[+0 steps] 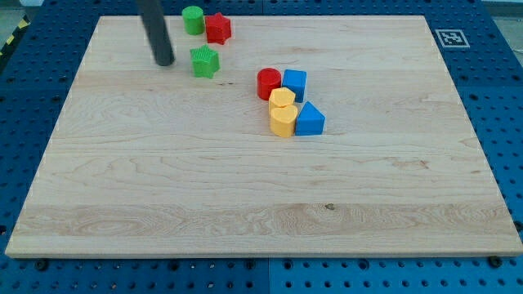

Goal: Push green star closer to red circle

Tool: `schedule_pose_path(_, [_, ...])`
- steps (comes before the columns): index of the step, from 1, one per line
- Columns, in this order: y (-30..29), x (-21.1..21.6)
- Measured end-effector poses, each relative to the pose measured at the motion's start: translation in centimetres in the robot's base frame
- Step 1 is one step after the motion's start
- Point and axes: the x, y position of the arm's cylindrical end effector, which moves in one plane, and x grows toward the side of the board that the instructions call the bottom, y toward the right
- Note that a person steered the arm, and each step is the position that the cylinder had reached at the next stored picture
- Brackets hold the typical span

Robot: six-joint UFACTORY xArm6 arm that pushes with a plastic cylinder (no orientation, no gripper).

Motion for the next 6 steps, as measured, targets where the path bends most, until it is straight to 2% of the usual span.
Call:
schedule_pose_path(1, [7.0,-0.1])
schedule_pose_path(2, [9.1,-0.2])
schedule_pose_path(4, [3.4,1.4])
schedule_pose_path(6, [7.6,2.3])
